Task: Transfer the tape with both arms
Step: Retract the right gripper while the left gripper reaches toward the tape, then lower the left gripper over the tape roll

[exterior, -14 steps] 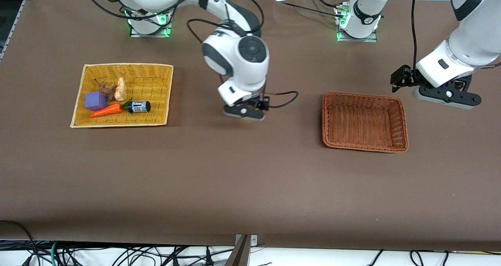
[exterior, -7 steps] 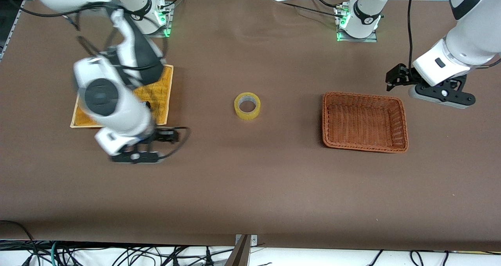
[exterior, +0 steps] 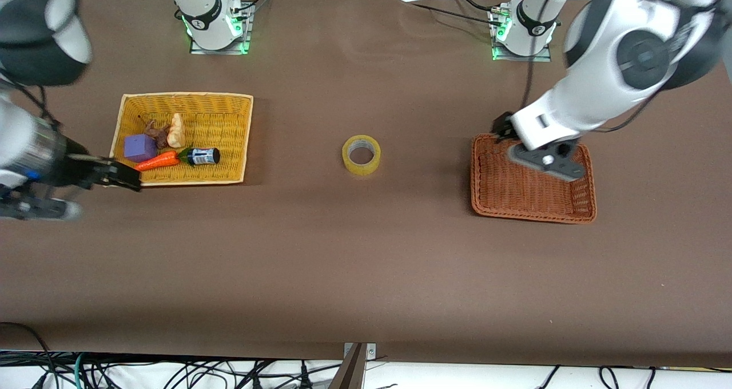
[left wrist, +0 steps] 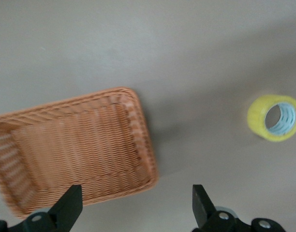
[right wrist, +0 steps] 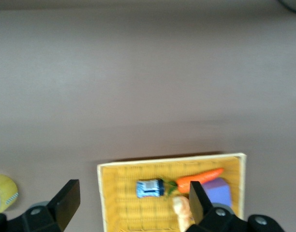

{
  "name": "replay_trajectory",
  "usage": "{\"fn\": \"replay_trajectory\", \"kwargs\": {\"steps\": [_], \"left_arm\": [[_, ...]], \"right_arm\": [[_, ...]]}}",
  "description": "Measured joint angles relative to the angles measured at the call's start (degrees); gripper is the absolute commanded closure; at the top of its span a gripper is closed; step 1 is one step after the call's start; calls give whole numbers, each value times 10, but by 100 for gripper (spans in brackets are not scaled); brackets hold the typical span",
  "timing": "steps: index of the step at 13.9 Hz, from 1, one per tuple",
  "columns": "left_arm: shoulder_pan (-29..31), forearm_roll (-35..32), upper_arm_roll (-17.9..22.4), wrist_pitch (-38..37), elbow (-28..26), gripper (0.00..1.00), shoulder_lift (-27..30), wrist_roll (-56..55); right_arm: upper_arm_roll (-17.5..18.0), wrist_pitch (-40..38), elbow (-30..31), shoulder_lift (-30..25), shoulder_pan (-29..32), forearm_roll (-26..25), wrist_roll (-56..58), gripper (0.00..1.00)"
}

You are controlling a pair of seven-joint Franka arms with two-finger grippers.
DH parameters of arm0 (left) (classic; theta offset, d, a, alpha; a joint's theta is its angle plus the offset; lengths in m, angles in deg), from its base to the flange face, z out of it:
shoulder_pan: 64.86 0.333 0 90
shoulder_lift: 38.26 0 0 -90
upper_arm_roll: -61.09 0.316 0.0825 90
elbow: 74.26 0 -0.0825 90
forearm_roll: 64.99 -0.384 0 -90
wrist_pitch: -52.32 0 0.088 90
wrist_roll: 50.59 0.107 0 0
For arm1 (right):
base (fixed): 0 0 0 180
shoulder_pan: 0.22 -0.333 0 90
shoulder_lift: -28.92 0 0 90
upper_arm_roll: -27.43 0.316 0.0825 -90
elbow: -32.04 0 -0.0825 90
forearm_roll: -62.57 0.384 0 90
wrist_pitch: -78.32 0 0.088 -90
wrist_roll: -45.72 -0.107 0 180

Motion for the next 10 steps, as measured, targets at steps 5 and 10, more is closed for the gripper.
{"fn": "replay_trajectory", "kwargs": {"steps": [5,10], "left_arm": [[-105,4,-4,130,0,0,-80,-195],[-189,4,-7,251,-2,0,-181,-250]], "right_arm": [[-124,-1,96,-98,11,80,92,0],[-140,3,193,-189,-13,70,94,0]]}}
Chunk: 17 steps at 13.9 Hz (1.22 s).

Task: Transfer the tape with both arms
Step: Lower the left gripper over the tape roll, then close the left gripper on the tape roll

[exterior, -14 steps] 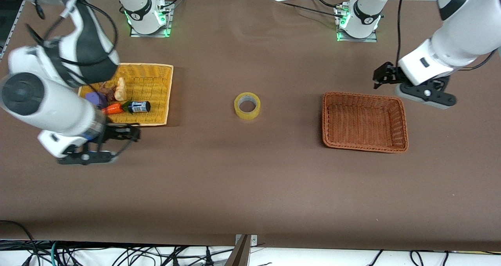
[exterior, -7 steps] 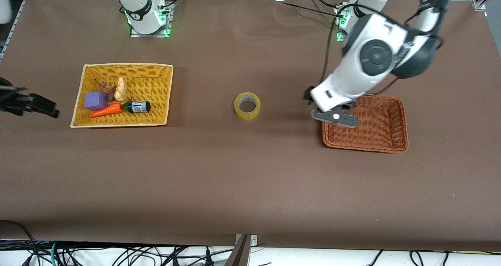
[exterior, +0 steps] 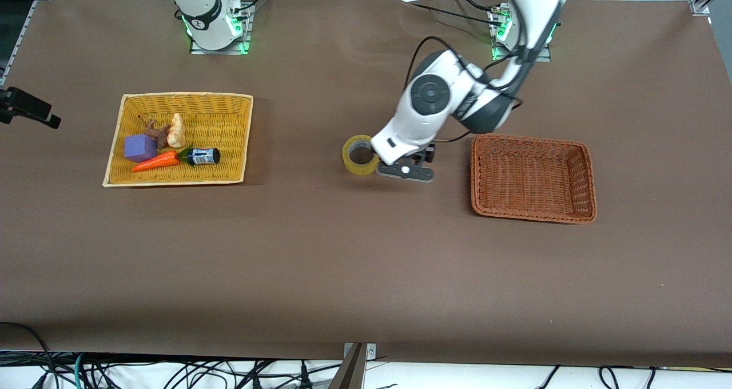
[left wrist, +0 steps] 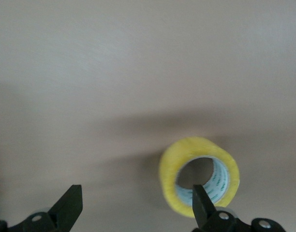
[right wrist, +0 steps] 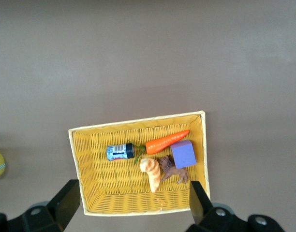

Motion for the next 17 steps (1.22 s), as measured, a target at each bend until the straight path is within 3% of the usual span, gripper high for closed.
{"fn": "replay_trajectory", "kwargs": {"steps": [8,9,10,11,12,13,17], "left_arm": [[-29,0,0,72,2,0,-87,-9],[-31,0,0,84,2,6,-96,-8],[-33,0,0,90,2,19,-102,-8],[-35,0,0,91,2,58,-107,-8],[-37,0,0,91,2,84,-109,-8],[-39,0,0,91,2,100,-110,-8],[-40,0,1,91,2,100,-110,-9]], "right_arm": [[-12,11,25,9,-21,-10,-1,0],[-12,11,25,11,-21,-10,-1,0],[-12,12,24,12,-22,-10,-1,0],[-12,13,24,13,-22,-10,-1,0],[-12,15,24,13,-22,-10,-1,0],[-12,16,24,13,-23,-10,-1,0],[-12,16,24,15,-24,-10,-1,0]]}}
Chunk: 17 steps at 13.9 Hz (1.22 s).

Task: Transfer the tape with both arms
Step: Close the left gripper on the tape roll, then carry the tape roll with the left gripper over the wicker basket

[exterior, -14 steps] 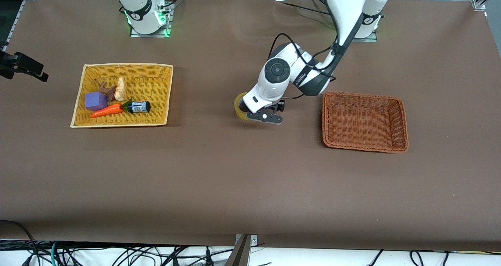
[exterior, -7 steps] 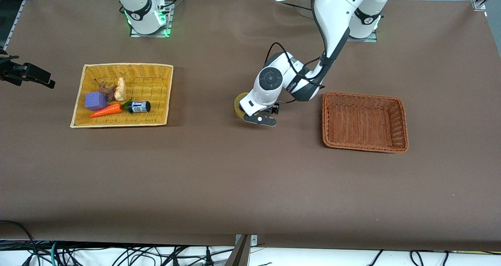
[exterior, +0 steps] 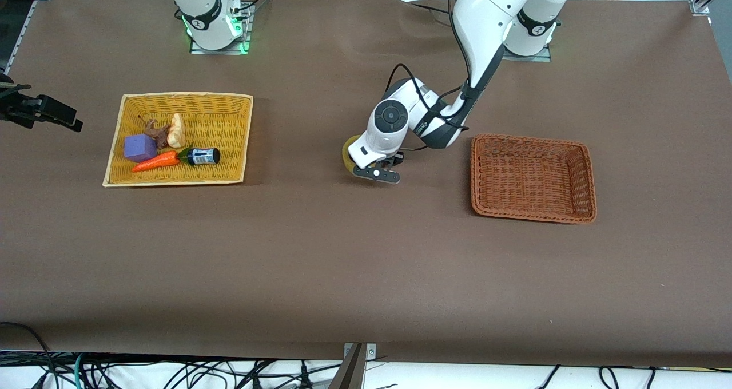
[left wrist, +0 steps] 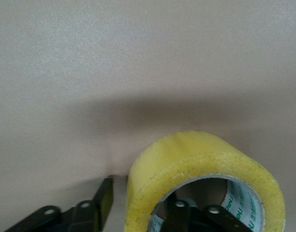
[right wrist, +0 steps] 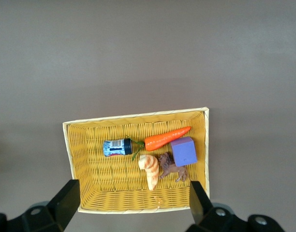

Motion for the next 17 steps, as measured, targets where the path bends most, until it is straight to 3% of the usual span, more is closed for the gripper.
{"fn": "replay_trajectory", "kwargs": {"steps": [4,7,12,17], "left_arm": [[4,0,6,-20,9,100,6,0],[34,0,12,-108,26,100,49,30],[171,0,14,-282,28,100,146,151],[287,0,18,-329,-7,100,154,295]], "right_arm": [[0,0,0,0,-1,0,0,0],[0,0,0,0,-1,0,0,0],[0,1,-1,0,-2,0,0,0],[0,1,-1,0,-3,0,0,0]]}}
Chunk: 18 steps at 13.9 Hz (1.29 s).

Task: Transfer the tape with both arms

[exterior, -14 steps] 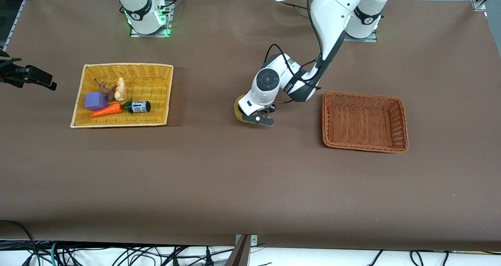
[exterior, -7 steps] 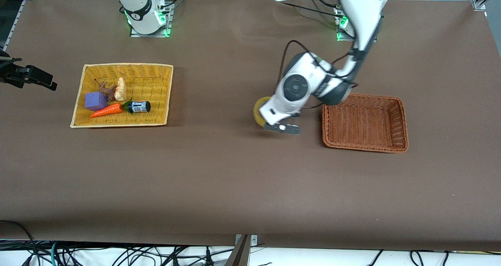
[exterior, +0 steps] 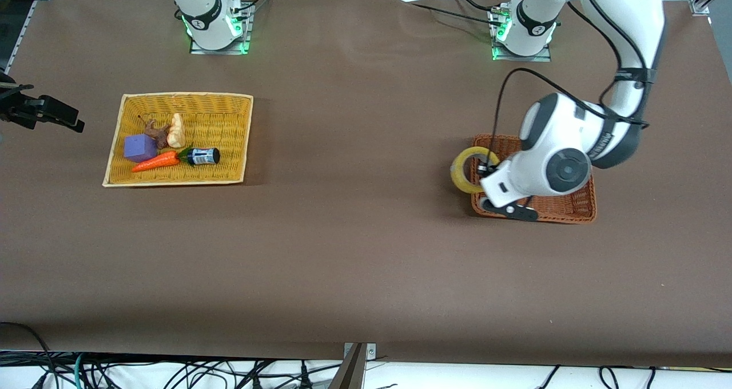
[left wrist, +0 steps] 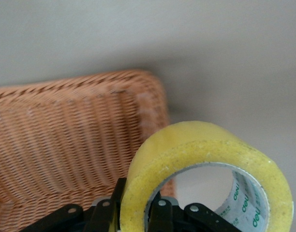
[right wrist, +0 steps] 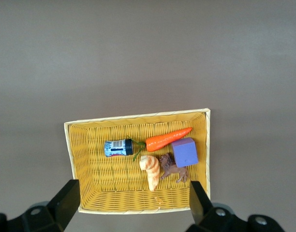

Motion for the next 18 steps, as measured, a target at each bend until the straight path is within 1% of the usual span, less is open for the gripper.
{"fn": "replay_trajectory", "kwargs": {"steps": [1,3,4,6,7,8,9,10,11,13,15,18], "left_arm": [[19,-4,2,0,-15,100,-1,9],[48,-39,3,10,-39,100,-7,18],[58,-51,3,20,-46,100,-14,21],[70,-56,3,34,-58,100,-30,44],[72,-56,3,35,-61,93,-36,60],[74,-56,3,35,-64,89,-42,84],[76,-56,3,35,-67,74,-49,108],[78,-56,3,35,-67,7,-54,126],[78,-56,3,36,-67,0,-57,135],[78,-56,-2,38,-61,0,-56,142],[78,-56,-15,30,-42,0,-43,144],[76,-56,-52,-33,11,0,1,137]], "right_arm": [[0,0,0,0,0,0,0,0],[0,0,0,0,0,0,0,0],[0,0,0,0,0,0,0,0],[0,0,0,0,0,0,0,0],[0,0,0,0,0,0,0,0],[0,0,0,0,0,0,0,0],[0,0,0,0,0,0,0,0],[0,0,0,0,0,0,0,0],[0,0,0,0,0,0,0,0],[0,0,0,0,0,0,0,0],[0,0,0,0,0,0,0,0],[0,0,0,0,0,0,0,0]]}}
